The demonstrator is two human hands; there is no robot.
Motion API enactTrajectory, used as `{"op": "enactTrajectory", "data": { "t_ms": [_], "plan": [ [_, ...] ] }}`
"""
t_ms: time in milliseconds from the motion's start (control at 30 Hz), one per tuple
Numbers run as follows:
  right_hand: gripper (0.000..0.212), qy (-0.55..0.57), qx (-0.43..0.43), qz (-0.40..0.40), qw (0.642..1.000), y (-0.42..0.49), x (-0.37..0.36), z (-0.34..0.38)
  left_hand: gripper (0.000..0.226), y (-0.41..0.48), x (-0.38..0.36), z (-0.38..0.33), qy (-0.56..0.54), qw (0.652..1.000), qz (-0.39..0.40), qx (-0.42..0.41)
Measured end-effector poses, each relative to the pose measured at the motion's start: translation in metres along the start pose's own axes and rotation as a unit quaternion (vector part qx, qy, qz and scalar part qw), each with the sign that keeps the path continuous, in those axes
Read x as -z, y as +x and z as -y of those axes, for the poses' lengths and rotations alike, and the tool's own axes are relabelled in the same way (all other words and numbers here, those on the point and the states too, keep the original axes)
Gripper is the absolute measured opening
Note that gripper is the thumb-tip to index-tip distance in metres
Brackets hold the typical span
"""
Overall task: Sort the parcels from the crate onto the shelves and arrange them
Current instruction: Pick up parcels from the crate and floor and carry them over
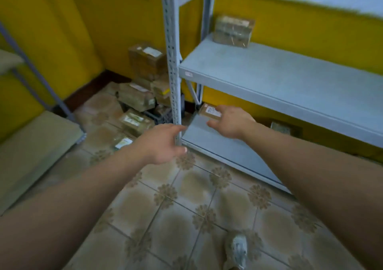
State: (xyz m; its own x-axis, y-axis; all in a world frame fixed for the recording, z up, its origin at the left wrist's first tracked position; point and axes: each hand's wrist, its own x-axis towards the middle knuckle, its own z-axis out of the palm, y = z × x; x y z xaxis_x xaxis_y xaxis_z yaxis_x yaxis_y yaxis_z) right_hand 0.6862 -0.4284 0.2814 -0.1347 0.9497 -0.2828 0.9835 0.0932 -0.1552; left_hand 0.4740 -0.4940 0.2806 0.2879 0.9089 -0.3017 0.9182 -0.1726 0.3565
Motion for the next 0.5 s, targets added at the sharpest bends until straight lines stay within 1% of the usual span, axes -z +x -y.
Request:
{"op": "enactTrajectory", "data": {
  "t_ms": [67, 133, 267, 367, 500],
  "plan": [
    [0.066, -0.008, 0.042, -0.021, 0.999, -0.018, 0.036, 0.042, 0.071, -0.041, 0.045, 0.007, 0.019, 0.999, -0.030, 0.014],
    [0.069, -0.017, 0.076, -0.041, 0.996, -0.032, 0.069, 0.078, 0.071, -0.074, 0.086, 0.012, 0.028, 0.998, -0.057, 0.029],
    [0.071, -0.035, 0.128, -0.083, 0.988, -0.037, 0.121, 0.132, 0.072, -0.118, 0.150, 0.026, 0.057, 0.991, -0.108, 0.058],
    [0.072, -0.040, 0.166, -0.113, 0.979, -0.031, 0.150, 0.161, 0.070, -0.138, 0.180, 0.034, 0.073, 0.983, -0.141, 0.087],
    [0.073, -0.020, 0.205, -0.130, 0.970, -0.017, 0.177, 0.191, 0.070, -0.155, 0.203, 0.049, 0.081, 0.977, -0.148, 0.128]
  ]
}}
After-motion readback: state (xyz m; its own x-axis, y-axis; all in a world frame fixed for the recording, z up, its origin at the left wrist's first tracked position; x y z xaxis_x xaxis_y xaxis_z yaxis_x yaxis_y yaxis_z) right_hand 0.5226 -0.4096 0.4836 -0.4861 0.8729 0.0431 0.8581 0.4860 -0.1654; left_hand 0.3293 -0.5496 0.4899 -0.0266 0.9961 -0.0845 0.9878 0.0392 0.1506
